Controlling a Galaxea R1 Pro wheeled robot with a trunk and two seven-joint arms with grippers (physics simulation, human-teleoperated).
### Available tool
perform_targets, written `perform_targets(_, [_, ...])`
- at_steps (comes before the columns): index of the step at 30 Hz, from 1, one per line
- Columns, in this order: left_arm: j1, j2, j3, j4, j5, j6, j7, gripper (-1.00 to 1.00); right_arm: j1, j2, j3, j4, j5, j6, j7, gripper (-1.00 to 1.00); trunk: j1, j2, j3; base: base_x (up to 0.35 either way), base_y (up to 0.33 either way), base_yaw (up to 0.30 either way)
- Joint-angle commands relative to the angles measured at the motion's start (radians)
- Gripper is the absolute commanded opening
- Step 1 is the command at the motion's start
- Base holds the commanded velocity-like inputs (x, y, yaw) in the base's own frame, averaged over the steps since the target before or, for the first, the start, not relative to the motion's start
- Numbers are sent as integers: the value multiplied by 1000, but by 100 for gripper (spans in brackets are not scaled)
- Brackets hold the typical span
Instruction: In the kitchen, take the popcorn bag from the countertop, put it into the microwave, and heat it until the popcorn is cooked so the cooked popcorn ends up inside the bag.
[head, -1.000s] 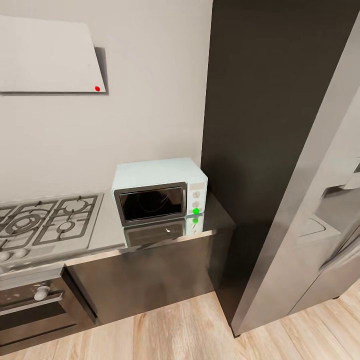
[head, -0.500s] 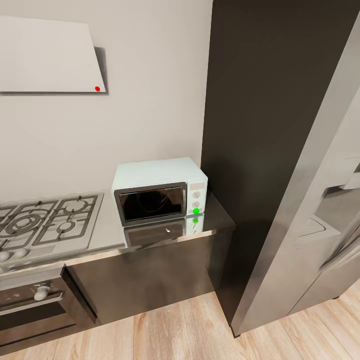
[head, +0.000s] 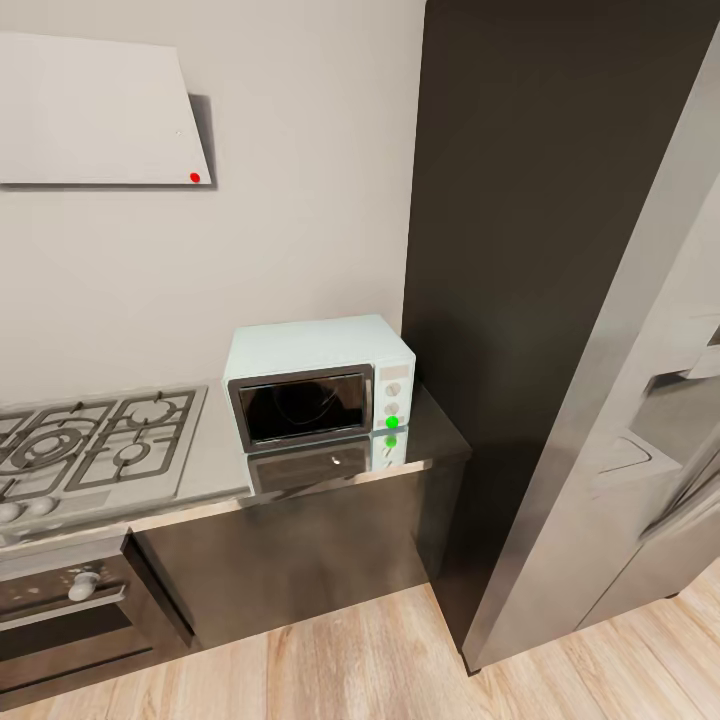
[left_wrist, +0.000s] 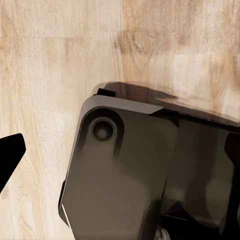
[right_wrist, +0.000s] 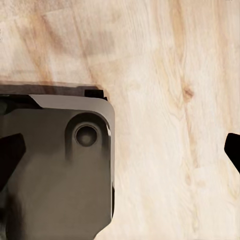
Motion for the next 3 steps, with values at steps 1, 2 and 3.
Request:
perform_targets(1, [-1,0,2,0,1,-3,1,100,-1,0,9,0,-9,-2,-3,100,1,-2,-2,0,0,0])
perform_targets(2, [-1,0,2,0,1,-3,1,100,-1,-1,9,0,-9,-2,-3,100,1,-2,-2,0,0,0])
perform_targets(3, [-1,0,2,0,1,-3,1,100,-1,-1,9,0,-9,-2,-3,100,1,-2,-2,0,0,0])
